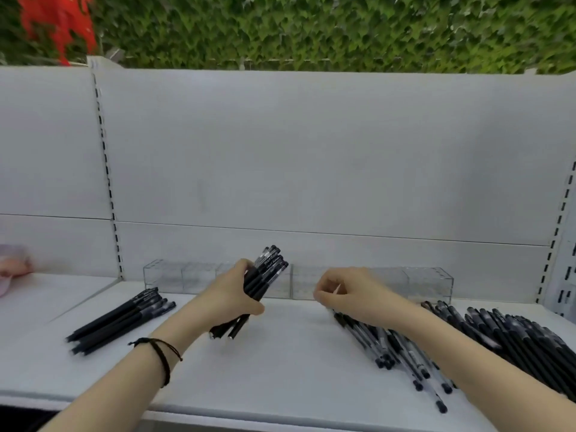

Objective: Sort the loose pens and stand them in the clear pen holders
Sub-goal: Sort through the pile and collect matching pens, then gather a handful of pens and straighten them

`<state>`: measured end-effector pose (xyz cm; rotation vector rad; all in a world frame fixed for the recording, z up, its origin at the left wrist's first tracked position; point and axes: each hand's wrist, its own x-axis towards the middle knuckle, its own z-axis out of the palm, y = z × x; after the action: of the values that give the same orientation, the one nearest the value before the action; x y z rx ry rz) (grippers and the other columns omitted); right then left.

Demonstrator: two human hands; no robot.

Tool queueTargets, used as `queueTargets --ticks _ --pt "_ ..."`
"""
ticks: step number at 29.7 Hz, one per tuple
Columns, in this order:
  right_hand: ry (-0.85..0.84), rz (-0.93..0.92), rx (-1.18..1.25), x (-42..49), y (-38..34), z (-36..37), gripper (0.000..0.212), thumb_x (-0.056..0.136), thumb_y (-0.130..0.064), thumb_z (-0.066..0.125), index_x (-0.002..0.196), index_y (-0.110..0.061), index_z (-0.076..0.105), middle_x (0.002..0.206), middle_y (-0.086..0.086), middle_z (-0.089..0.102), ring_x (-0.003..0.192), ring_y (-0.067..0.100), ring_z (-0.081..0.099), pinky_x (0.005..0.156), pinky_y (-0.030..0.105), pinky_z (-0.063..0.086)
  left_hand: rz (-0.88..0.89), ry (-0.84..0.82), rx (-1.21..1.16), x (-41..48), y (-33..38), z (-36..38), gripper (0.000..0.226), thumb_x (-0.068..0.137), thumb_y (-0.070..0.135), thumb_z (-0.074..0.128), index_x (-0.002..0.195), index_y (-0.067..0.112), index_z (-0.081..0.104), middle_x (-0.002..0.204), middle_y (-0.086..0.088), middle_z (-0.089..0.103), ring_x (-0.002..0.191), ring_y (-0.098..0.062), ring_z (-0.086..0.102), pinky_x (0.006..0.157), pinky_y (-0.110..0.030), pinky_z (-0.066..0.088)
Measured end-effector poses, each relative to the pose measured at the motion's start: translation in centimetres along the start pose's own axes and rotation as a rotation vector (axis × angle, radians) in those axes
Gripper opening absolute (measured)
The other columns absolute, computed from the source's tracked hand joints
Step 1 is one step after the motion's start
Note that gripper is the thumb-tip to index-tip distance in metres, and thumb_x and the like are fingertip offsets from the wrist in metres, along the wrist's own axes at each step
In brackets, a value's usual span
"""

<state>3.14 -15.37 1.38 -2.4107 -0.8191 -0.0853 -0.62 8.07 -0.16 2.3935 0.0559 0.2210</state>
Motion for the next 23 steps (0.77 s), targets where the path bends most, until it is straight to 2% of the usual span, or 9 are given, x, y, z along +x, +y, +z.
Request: queueTargets --ticks 2,5,8,10,13,16,18,23 --pt "-0.045 -0.024 -0.054 0.5 -1.5 1.3 0.017 0.092 -0.033 0.058 0.091 -0.019 0.067 0.084 -0.014 0.063 0.068 -0.002 0.054 0.058 0.01 0.041 -0.064 0.012 0.199 -0.4 -2.6 -2.4 0.057 0.075 0.013 0.072 0.119 0.023 0.037 0.093 0.001 0.058 0.072 -0.016 0.059 0.055 -0.021 0.045" --pt "-0.106 -0.045 -0.107 1.5 -4.0 3.3 0.015 0.091 -0.035 0.058 0.089 -0.023 0.066 0.089 -0.015 0.063 0.07 0.0 0.053 0.064 0.014 0.043 -0.14 0.027 0.459 -1.2 -6.3 -5.2 0.059 0.075 0.013 0.067 0.125 0.017 0.035 0.101 -0.003 0.057 0.087 -0.023 0.059 0.072 -0.034 0.054" --pt "-0.142 -0.053 -0.159 2.8 -6.3 5.3 0.014 0.09 -0.039 0.056 0.089 -0.028 0.064 0.094 -0.016 0.063 0.079 0.006 0.055 0.074 0.025 0.048 -0.167 0.066 0.568 -1.9 -9.1 -6.5 0.045 0.082 0.013 0.059 0.121 0.016 0.037 0.084 0.0 0.048 0.079 -0.021 0.055 0.065 -0.033 0.048" --pt "-0.141 -0.044 -0.199 3.4 -7.3 6.5 0.014 0.09 -0.041 0.054 0.09 -0.03 0.062 0.098 -0.015 0.063 0.084 0.008 0.056 0.078 0.03 0.049 -0.143 0.097 0.596 -2.1 -10.0 -6.6 0.042 0.085 0.017 0.059 0.121 0.016 0.037 0.082 0.002 0.046 0.079 -0.021 0.055 0.063 -0.031 0.045" --pt "-0.114 -0.04 -0.286 4.0 -8.5 8.2 0.017 0.091 -0.042 0.052 0.095 -0.029 0.062 0.104 -0.013 0.062 0.084 0.009 0.053 0.079 0.031 0.047 -0.12 0.147 0.698 -2.3 -10.6 -6.7 0.047 0.087 0.032 0.06 0.126 0.022 0.037 0.103 0.0 0.056 0.095 -0.022 0.057 0.066 -0.031 0.043" --pt "-0.102 -0.04 -0.353 4.1 -9.1 9.6 0.019 0.092 -0.041 0.051 0.1 -0.028 0.062 0.108 -0.012 0.061 0.085 0.008 0.05 0.078 0.03 0.045 -0.062 0.224 0.879 -2.4 -11.1 -6.6 0.043 0.089 0.045 0.053 0.125 0.027 0.04 0.118 0.002 0.058 0.11 -0.022 0.053 0.073 -0.031 0.035" --pt "-0.095 -0.041 -0.375 4.1 -9.5 10.4 0.021 0.091 -0.041 0.051 0.103 -0.028 0.062 0.11 -0.011 0.06 0.089 0.009 0.051 0.078 0.029 0.043 -0.015 0.244 0.912 -2.5 -11.7 -6.5 0.045 0.088 0.049 0.05 0.127 0.03 0.04 0.122 0.003 0.057 0.114 -0.022 0.051 0.08 -0.034 0.034" --pt "-0.087 0.012 -0.356 3.8 -10.2 11.5 0.021 0.091 -0.041 0.051 0.103 -0.028 0.062 0.109 -0.011 0.058 0.097 0.011 0.053 0.084 0.031 0.046 0.057 0.165 0.788 -2.9 -12.5 -7.0 0.062 0.083 0.067 0.049 0.137 0.042 0.031 0.135 0.006 0.046 0.126 -0.019 0.044 0.094 -0.037 0.034"
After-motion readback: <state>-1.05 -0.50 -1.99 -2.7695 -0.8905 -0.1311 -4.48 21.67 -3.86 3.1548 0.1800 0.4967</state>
